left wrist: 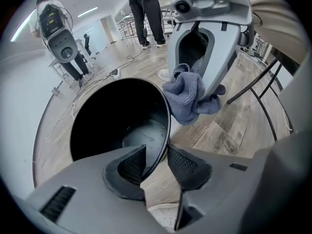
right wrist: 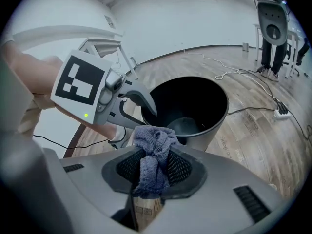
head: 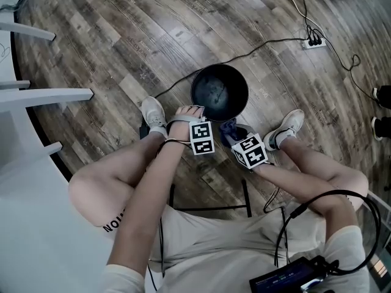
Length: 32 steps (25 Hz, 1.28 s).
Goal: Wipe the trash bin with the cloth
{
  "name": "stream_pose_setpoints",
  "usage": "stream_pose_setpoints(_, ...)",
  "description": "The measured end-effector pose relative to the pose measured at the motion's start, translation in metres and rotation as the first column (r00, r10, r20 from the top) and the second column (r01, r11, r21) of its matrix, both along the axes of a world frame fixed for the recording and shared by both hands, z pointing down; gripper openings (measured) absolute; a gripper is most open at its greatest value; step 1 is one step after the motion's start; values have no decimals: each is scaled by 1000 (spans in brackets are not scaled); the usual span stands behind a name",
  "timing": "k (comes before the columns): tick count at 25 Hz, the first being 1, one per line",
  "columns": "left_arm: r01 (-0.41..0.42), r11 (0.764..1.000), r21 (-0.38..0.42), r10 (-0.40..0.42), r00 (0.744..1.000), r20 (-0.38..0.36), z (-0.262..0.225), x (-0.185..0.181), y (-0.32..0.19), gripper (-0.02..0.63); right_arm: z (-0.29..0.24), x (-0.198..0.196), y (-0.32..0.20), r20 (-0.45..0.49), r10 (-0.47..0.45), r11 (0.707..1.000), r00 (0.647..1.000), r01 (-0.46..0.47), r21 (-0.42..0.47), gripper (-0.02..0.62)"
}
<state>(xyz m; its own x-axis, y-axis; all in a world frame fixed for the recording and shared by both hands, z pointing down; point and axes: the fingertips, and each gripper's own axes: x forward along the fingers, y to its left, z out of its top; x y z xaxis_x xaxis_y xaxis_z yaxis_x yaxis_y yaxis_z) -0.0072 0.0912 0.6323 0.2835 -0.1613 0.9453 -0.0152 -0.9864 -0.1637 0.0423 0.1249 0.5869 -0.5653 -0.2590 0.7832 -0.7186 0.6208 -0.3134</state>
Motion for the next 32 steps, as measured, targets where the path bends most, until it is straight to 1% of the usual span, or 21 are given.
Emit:
stream_pose_setpoints(4, 14, 1000, -19, -14, 1000, 2, -1, 4, 3, 137, 6, -2, -7, -5, 12, 1000, 1000, -12, -11, 103)
stream_pose_setpoints(9, 18, 1000, -24, -18, 1000, -17, -2, 11, 6, 124, 19, 2, -6, -34, -19, 1000, 999, 19, 6, 103)
stream_pose_setpoints(14, 20, 1000, -21, -21, 999, -31, -4, 15, 4, 120, 41, 2, -8, -68, -38, 999, 997, 38, -5, 103)
stream_pose_setpoints(17, 20, 1000, -21, -21, 999, -33, -5, 16, 3, 120, 56, 1, -9, -86, -55, 998, 995, 55, -7, 103)
stream_pose_setpoints(21, 25, 1000, -15, -25, 999, -39, -6, 19, 3, 118, 78, -1, -9, -92, -48, 999, 995, 48, -2, 103)
stream_pose_setpoints(25, 36, 999, -16, -36, 998, -43, -8, 22, 1, 118, 104, 1, -8, -117, -55, 998, 992, 53, -21, 103)
stream_pose_setpoints(32, 45, 999, -16, -46, 998, -37, -8, 23, 2, 118, 152, -2, -5, -156, -83, 996, 984, 80, -26, 103)
